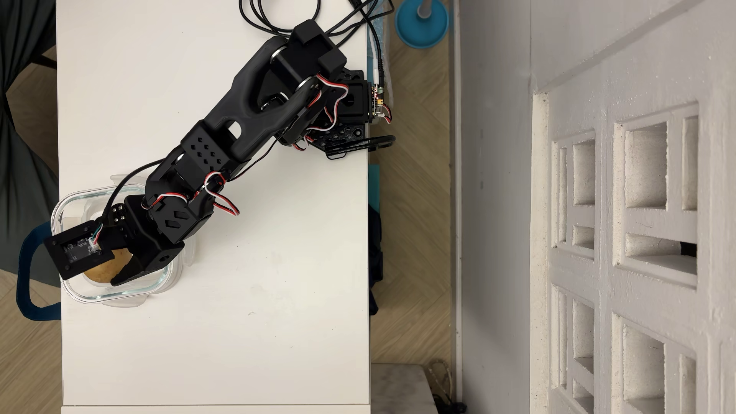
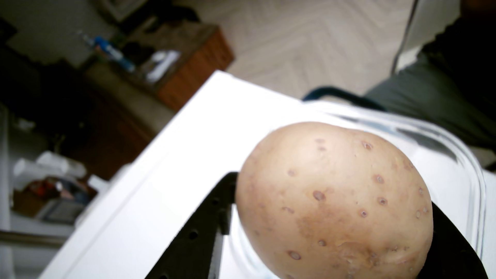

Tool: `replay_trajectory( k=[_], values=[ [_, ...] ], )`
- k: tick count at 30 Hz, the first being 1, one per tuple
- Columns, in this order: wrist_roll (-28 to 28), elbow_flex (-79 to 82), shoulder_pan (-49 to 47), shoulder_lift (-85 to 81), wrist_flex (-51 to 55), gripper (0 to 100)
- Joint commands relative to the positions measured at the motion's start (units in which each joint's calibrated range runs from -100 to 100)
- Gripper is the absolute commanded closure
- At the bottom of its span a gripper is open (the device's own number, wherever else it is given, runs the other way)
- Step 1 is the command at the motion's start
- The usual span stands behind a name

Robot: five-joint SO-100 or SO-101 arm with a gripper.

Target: Grab the potato and put it in box

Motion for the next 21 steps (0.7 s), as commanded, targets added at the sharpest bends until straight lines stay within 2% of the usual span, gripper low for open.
replay_trajectory(
  k=[1, 14, 21],
  values=[
    [1.17, -3.5, 1.1, 1.79, -3.02, 97],
    [7.03, -9.57, 9.64, 17.22, -3.02, 97],
    [7.77, -8.71, 9.79, 19.35, -3.02, 97]
  ],
)
